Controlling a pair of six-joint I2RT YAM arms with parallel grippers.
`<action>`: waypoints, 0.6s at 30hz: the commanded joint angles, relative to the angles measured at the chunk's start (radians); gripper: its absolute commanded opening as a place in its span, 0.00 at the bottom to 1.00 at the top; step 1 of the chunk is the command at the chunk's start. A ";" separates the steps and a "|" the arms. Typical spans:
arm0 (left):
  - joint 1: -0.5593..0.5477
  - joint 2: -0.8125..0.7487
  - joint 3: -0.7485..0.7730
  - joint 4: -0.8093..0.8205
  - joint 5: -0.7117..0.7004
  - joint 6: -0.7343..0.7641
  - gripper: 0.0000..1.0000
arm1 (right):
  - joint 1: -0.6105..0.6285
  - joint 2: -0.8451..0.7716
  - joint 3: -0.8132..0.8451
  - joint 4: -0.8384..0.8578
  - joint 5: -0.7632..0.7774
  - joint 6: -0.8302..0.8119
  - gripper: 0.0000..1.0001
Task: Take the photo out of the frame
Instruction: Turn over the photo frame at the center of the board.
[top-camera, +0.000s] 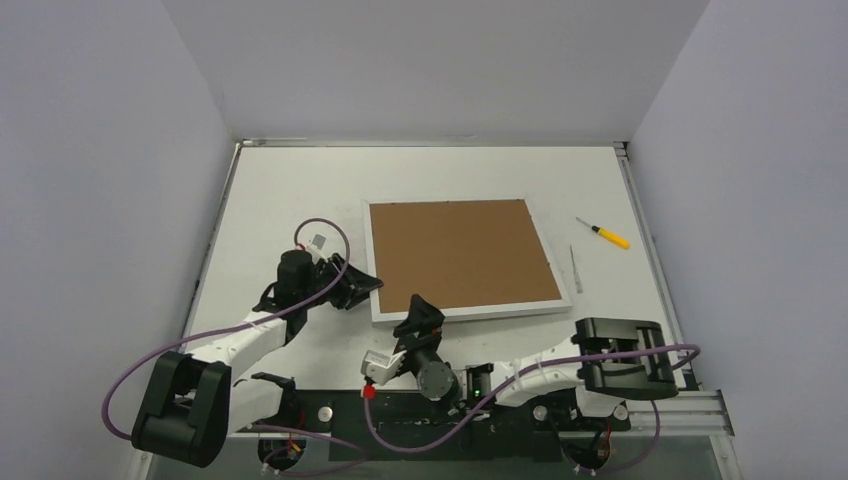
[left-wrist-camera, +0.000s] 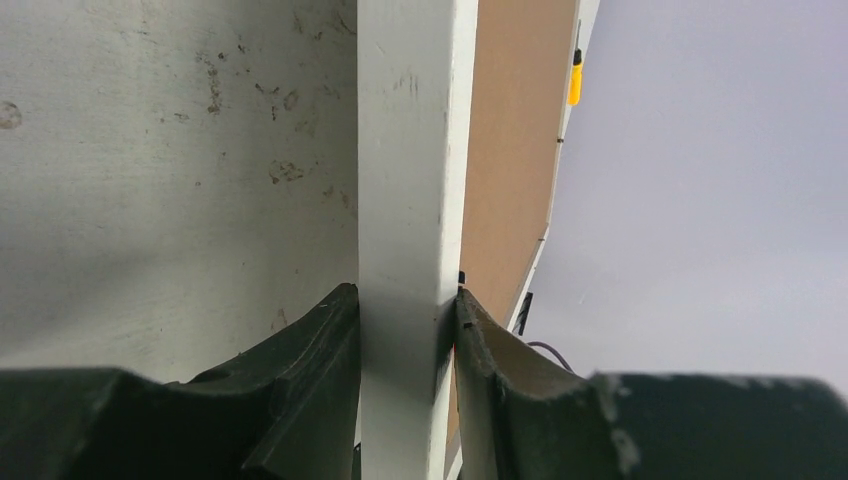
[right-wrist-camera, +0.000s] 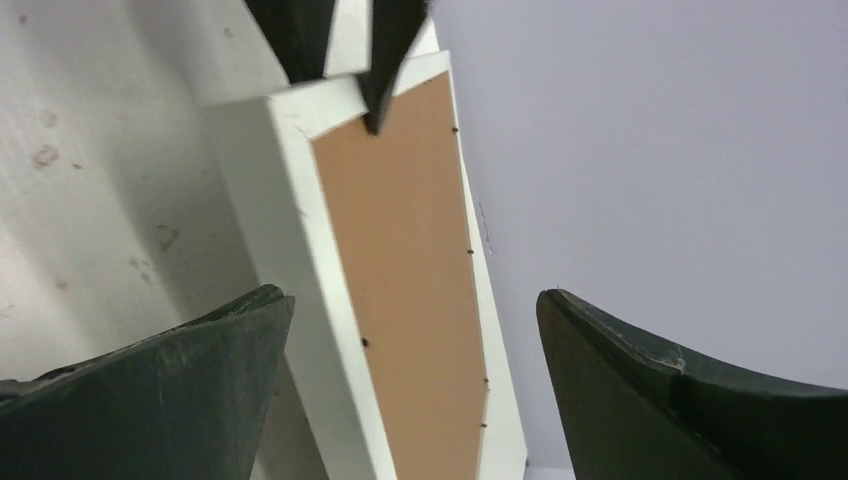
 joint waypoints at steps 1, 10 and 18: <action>0.030 -0.064 0.098 0.016 0.046 -0.019 0.13 | -0.007 -0.194 -0.061 0.027 -0.015 0.146 1.00; 0.066 -0.107 0.145 -0.047 0.075 -0.015 0.13 | -0.056 -0.470 -0.175 -0.174 -0.147 0.367 0.92; 0.096 -0.115 0.174 -0.071 0.106 -0.015 0.13 | -0.021 -0.313 -0.100 -0.276 -0.134 0.309 0.95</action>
